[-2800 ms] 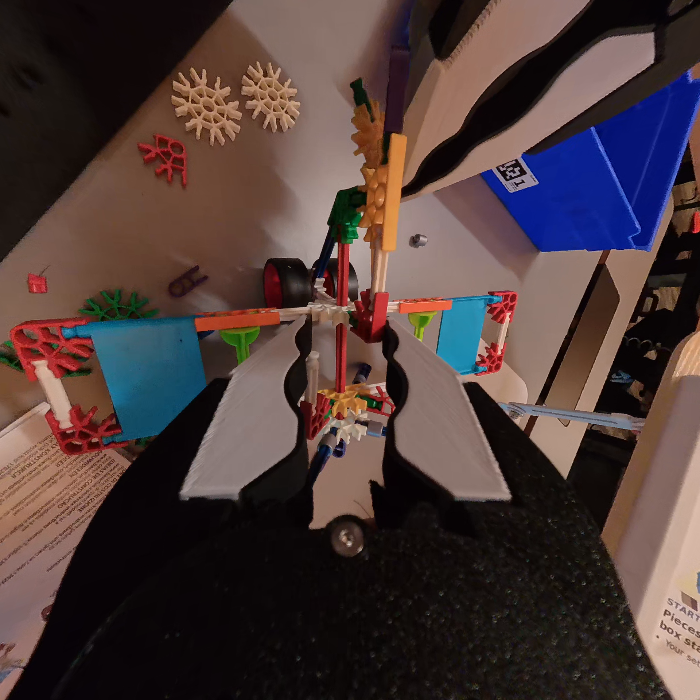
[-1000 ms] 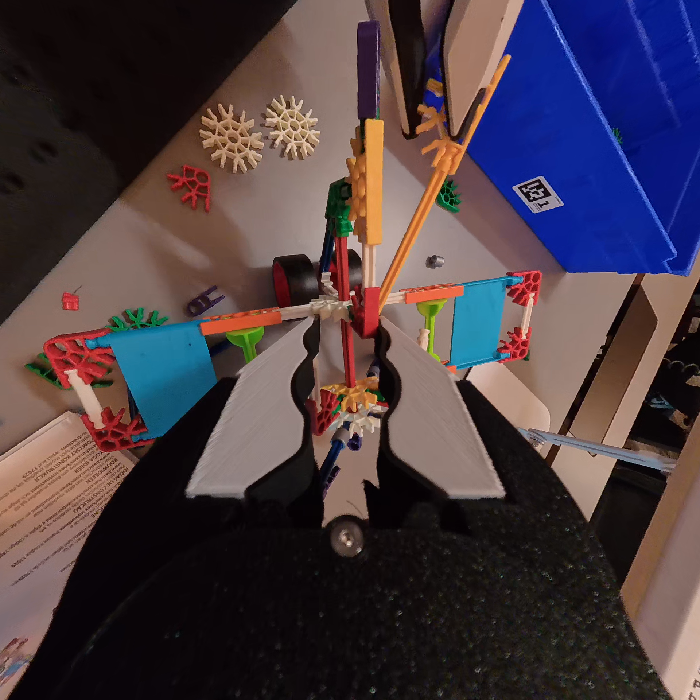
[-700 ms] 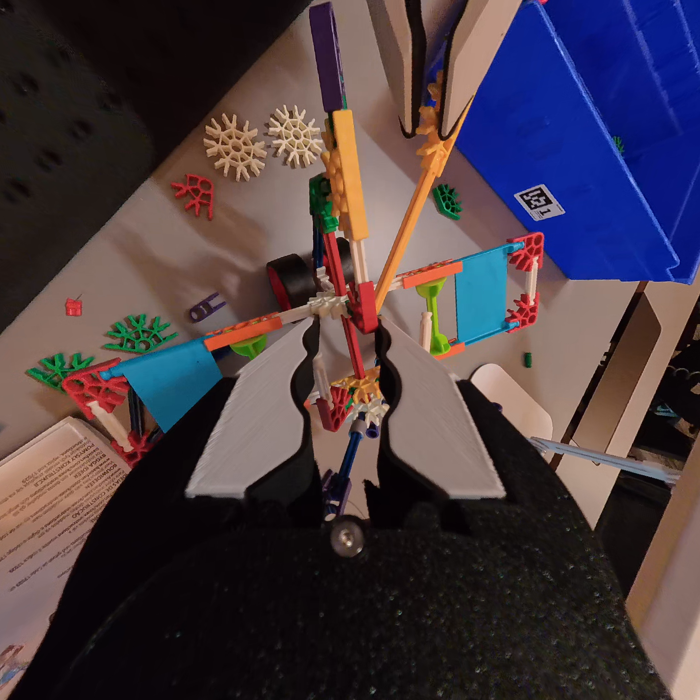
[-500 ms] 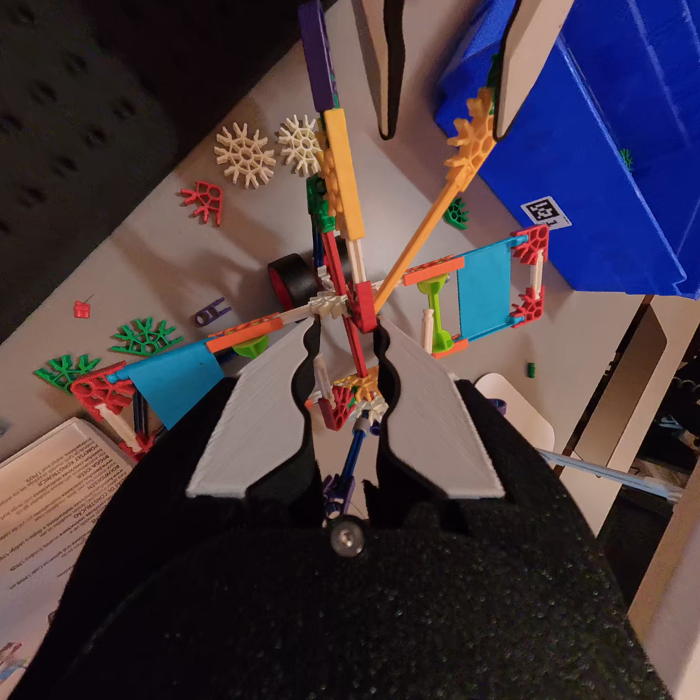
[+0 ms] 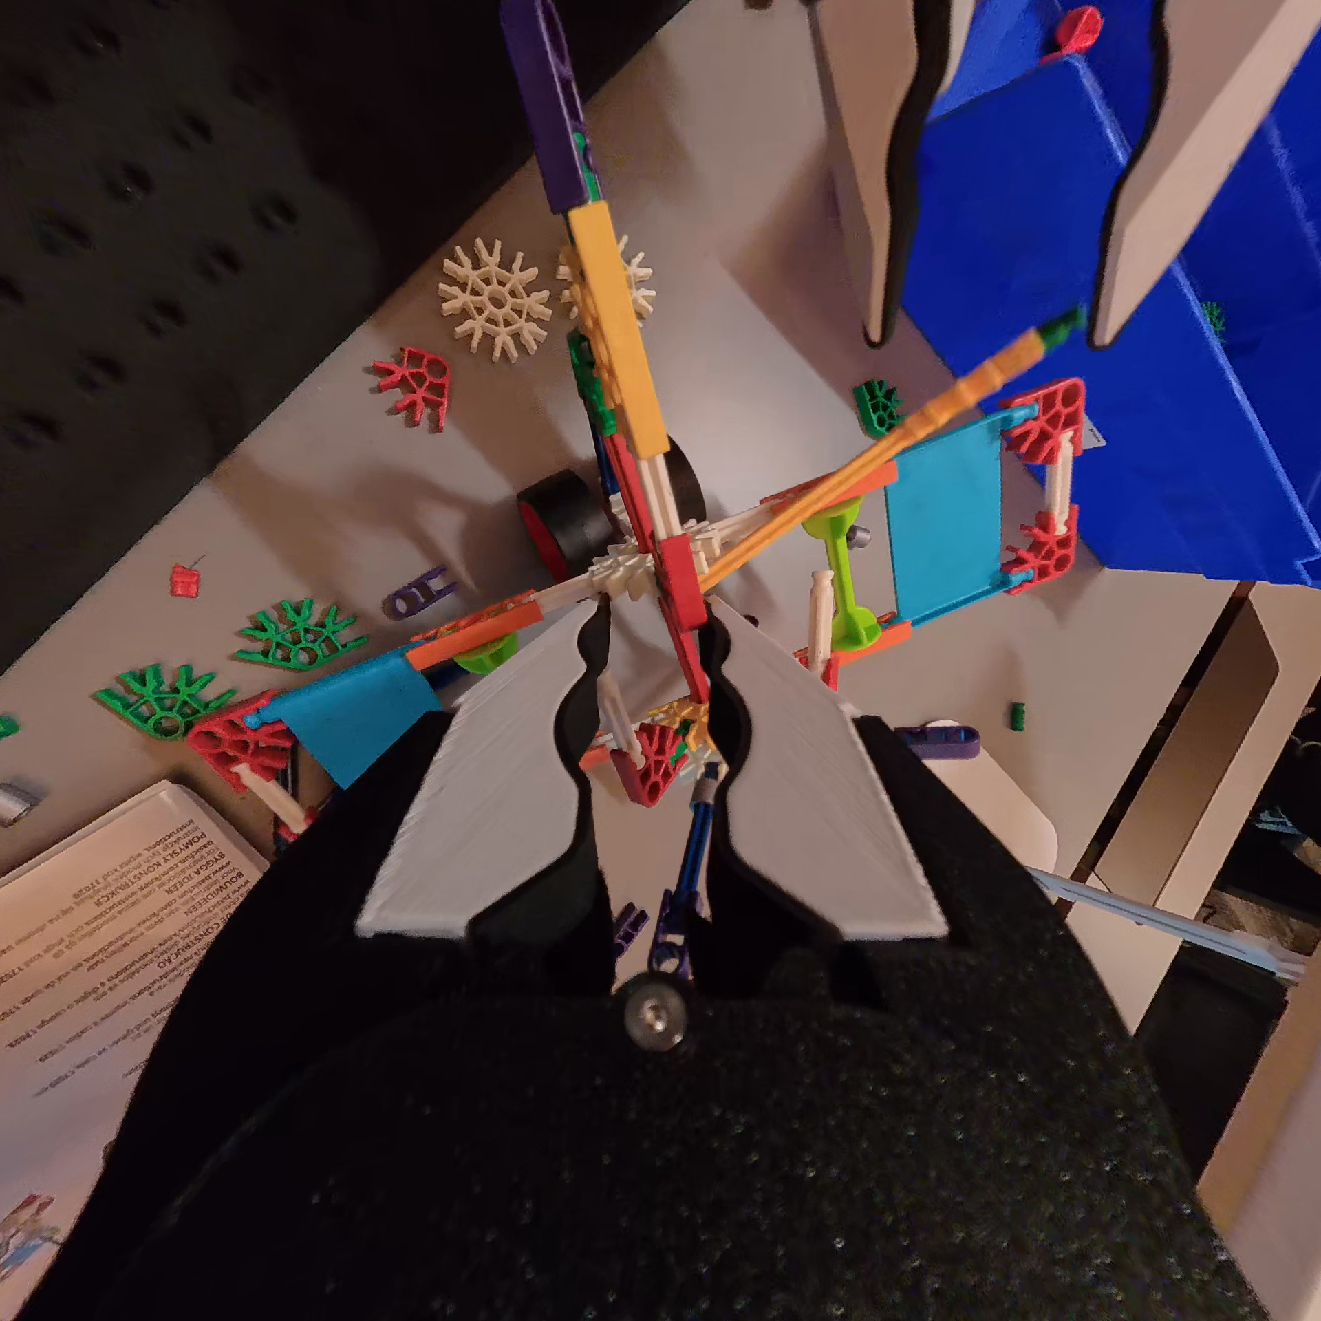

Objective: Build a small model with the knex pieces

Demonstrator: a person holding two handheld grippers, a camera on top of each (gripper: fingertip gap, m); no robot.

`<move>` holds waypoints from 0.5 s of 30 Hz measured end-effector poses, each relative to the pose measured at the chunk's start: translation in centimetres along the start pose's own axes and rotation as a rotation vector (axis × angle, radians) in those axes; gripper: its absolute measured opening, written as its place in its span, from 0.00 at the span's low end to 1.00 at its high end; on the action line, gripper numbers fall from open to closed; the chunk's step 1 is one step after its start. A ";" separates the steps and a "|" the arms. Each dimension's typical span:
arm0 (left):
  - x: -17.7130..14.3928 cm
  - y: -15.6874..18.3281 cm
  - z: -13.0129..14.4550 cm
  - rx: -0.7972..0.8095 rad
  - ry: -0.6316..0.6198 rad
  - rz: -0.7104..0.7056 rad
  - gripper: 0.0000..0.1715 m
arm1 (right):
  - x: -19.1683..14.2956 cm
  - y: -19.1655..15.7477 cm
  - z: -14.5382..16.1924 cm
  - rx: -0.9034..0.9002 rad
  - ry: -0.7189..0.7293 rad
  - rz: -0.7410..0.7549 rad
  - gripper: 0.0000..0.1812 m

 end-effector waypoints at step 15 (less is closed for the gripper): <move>3.9 -2.5 0.1 -0.360 -0.048 0.585 0.25 | 0.2 -0.3 -0.3 -0.027 -0.009 -0.004 0.13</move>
Point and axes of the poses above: each gripper's, where its closed fingertips meet, x out along the fingers, z out of its underside, y = z × x across the jaws, the point moved 7 cm from there along -x, back along the fingers, and after that the axes turned 13 degrees about -z, right-handed, at the moved point
